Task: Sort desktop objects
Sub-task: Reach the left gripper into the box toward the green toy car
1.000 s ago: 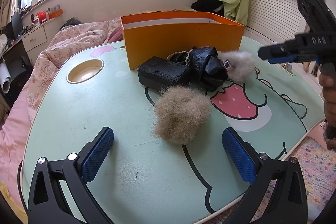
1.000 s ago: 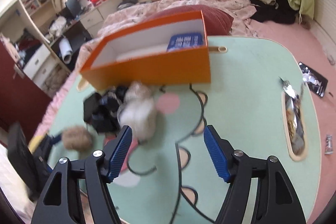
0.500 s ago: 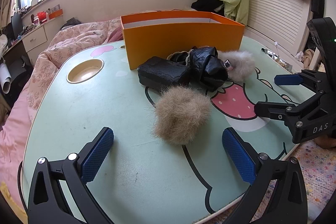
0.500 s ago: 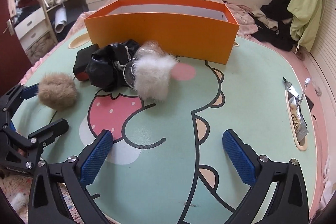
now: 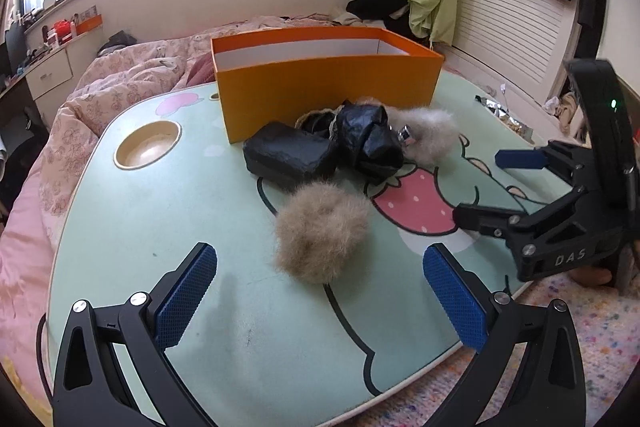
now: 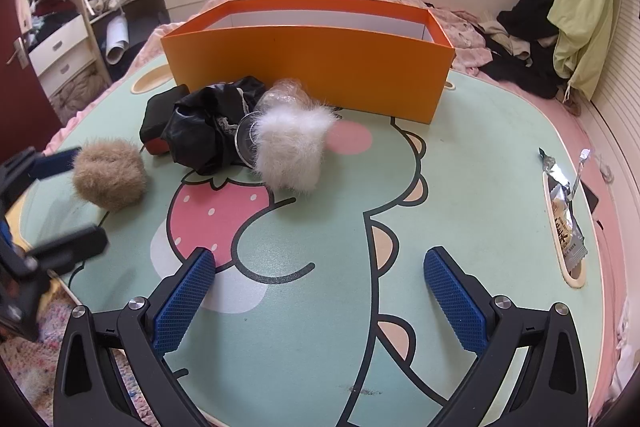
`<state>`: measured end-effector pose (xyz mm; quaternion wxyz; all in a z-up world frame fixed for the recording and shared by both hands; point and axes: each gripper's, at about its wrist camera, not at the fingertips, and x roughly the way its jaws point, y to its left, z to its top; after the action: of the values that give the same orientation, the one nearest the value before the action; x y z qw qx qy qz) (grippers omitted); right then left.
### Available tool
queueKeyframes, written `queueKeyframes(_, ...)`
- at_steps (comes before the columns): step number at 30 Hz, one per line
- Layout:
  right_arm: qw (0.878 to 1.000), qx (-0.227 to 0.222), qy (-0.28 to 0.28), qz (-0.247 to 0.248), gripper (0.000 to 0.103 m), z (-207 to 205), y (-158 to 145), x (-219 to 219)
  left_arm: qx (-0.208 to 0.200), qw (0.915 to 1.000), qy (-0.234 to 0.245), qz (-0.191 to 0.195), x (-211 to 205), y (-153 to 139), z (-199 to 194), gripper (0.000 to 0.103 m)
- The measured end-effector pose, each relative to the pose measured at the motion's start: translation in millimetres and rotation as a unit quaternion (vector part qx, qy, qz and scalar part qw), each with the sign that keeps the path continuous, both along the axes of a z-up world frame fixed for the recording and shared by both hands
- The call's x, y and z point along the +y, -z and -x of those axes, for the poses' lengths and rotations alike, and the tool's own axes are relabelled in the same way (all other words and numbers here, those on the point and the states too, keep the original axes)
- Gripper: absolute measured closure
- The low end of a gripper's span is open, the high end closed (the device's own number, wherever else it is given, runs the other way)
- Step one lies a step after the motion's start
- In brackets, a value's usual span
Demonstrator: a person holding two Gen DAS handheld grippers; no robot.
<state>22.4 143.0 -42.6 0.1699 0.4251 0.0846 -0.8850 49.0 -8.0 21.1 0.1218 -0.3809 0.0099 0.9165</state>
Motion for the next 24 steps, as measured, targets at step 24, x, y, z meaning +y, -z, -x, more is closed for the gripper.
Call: queueKeyframes(24, 1.000, 0.006, -0.004, 0.006, 0.000, -1, -1, 3, -0.253, 0.9670, -0.002, -0.027, 49, -62, 213, 0.014)
